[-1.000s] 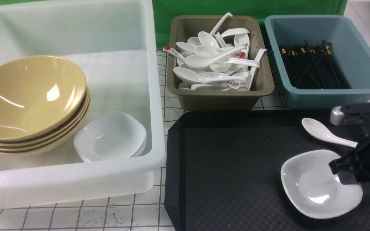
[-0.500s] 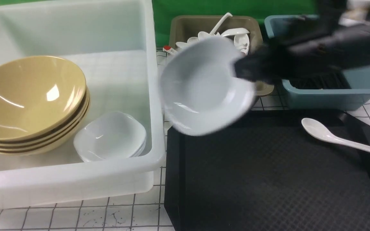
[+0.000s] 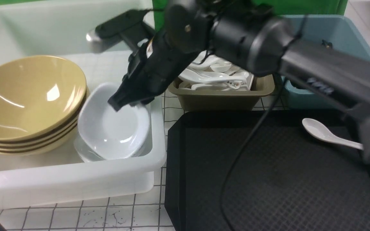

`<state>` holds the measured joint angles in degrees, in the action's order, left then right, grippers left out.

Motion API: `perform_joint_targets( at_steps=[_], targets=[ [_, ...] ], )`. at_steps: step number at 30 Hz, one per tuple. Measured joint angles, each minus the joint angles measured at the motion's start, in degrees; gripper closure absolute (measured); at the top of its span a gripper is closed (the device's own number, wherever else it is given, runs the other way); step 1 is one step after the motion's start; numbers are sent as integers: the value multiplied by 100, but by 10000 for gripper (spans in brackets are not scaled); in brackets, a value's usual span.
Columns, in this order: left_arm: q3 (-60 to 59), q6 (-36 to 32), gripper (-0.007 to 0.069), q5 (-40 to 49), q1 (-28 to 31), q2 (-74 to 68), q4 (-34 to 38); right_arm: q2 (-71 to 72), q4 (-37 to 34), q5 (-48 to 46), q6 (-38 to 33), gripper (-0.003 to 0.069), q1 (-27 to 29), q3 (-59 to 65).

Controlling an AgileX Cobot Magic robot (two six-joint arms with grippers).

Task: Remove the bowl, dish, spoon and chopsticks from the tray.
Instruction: Use the right arm to put the plate into the large storage box on the left, then use the right arm to grab the soup spoon in the middle

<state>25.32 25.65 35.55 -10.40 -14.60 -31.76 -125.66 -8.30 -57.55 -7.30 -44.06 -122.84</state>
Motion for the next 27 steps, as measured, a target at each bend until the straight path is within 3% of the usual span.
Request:
perform_joint_targets(
  at_steps=[7,9,12,16,20,22,27],
  targets=[
    [0,-2,638,-12,0,0,0,-148,-23,-313,-80,344,0,-283],
    [0,-7,638,-12,0,0,0,66,-23,-570,-313,264,42,-247],
    [0,-7,638,-12,0,0,5,763,75,-836,-744,204,265,84],
    [0,-7,638,-12,0,0,80,1778,531,-875,-969,188,859,1021],
    [-38,19,638,-63,0,0,199,2769,1077,-828,-1176,186,2190,2953],
    [-137,29,638,-189,0,0,213,2789,1172,-462,-1236,186,2948,4137],
    [-457,178,638,-743,0,0,213,2567,1160,601,-1208,186,3690,5286]
  ],
)
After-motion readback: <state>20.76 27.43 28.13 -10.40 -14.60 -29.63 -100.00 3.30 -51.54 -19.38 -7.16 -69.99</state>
